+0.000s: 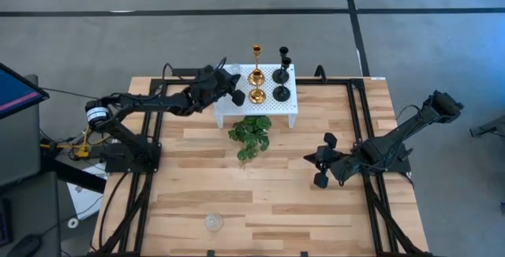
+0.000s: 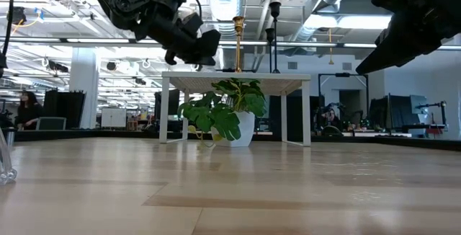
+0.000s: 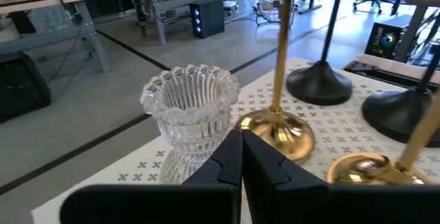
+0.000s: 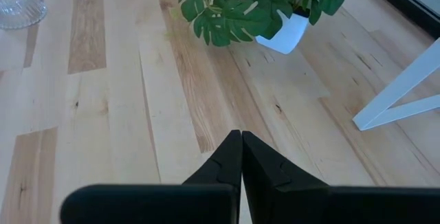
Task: Pick & Place candle stick holders
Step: Put the right transparent candle holder on the shelf, then put the transparent candle holder on the shelf aligned with the other transparent candle holder
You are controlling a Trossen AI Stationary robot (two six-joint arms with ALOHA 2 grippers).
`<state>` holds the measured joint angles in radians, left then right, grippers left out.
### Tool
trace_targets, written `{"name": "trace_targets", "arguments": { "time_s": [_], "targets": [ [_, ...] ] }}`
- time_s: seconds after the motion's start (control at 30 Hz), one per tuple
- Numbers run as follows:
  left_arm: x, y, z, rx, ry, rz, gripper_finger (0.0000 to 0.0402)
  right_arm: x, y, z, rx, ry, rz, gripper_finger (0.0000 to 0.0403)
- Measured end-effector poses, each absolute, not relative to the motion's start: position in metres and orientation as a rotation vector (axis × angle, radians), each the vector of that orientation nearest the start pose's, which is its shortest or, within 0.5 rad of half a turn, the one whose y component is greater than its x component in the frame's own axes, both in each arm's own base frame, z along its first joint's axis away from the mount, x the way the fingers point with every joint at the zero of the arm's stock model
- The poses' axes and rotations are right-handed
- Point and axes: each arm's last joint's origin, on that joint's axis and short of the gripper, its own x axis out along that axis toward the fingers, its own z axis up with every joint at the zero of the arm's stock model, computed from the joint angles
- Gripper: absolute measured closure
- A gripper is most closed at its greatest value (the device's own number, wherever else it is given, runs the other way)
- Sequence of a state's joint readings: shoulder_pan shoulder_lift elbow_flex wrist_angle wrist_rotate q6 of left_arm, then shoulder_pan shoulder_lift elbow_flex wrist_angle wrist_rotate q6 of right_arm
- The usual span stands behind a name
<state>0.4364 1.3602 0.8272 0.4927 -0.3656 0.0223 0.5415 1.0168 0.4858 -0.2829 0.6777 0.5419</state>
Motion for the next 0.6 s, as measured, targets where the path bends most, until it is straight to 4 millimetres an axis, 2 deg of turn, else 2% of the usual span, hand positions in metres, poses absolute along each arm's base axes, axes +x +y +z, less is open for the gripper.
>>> {"name": "trace_targets", "arguments": {
  "time_s": [0.27,0.4,0.6],
  "targets": [
    [0.265,0.143,0.285,0.019,0.048,0.825,0.0399,0.168,0.08,0.19,0.055,0.603,-0.3,0.0403],
    [0.266,0.142,0.285,0.015,0.045,0.779,0.0398,0.168,0.08,0.19,0.055,0.603,-0.3,0.0403],
    [0.275,0.126,0.286,-0.009,0.033,0.632,0.0399,0.168,0.08,0.19,0.055,0.603,-0.3,0.0403]
  ]
}}
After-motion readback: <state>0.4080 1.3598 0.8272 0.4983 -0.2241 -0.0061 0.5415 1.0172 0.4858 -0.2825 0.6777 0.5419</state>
